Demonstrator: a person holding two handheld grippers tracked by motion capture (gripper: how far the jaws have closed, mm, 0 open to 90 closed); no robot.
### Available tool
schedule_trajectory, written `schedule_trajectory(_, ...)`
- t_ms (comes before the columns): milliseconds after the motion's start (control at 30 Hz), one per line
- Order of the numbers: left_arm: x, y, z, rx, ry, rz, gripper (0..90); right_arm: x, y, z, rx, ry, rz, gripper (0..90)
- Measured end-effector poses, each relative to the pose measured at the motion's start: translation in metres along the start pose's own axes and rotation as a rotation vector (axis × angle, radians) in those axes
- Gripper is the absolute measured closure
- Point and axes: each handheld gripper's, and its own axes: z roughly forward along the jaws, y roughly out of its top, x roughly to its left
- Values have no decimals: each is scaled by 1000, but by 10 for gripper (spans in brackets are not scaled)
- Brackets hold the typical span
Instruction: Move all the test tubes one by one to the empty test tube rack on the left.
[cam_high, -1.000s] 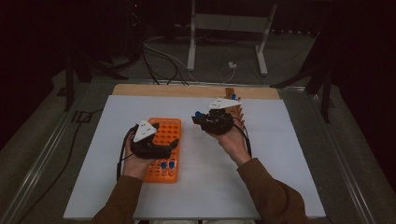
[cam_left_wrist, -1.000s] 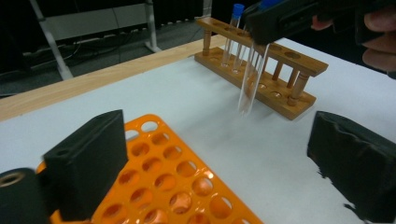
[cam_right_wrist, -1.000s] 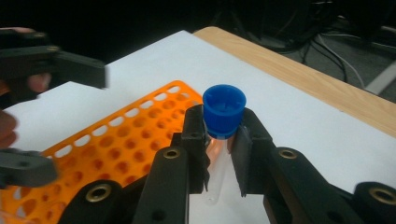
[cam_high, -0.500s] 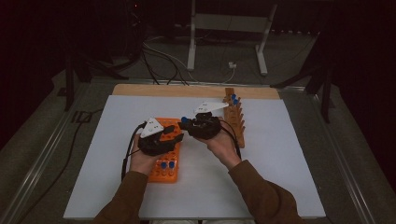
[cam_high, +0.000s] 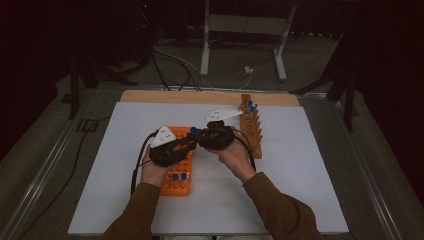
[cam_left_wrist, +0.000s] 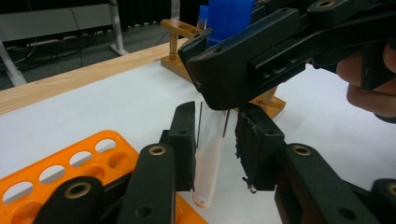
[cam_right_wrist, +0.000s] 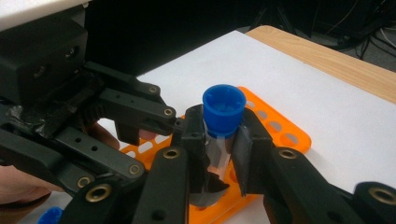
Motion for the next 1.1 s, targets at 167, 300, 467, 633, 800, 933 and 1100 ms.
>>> schedule_trajectory(167, 1, 0, -1, -1, 2, 4, 770, 0, 0, 0, 2, 8, 4, 768)
schedule_trajectory(300, -1, 0, -1, -3, 3, 13, 779, 0, 0, 0, 1, 11, 3, 767)
schedule_trajectory(467, 1, -1, -2, -5, 10, 5, 780, -3, -1, -3, -11, 30, 12, 632)
schedule_trajectory(633, 4, -2, -5, -6, 29, -5, 781, -8, -2, -8, -29, 48, 21, 468)
schedule_trajectory(800, 8, -5, -10, -15, 42, -29, 781, -11, -4, -13, -31, 26, 15, 294)
schedule_trajectory(933, 10, -8, -15, -16, 51, -41, 781, -14, -9, -16, -25, -21, -5, 144)
schedule_trajectory(1100, 9, -9, -23, -19, 62, -46, 781, -23, -16, -22, -22, -79, -7, 29)
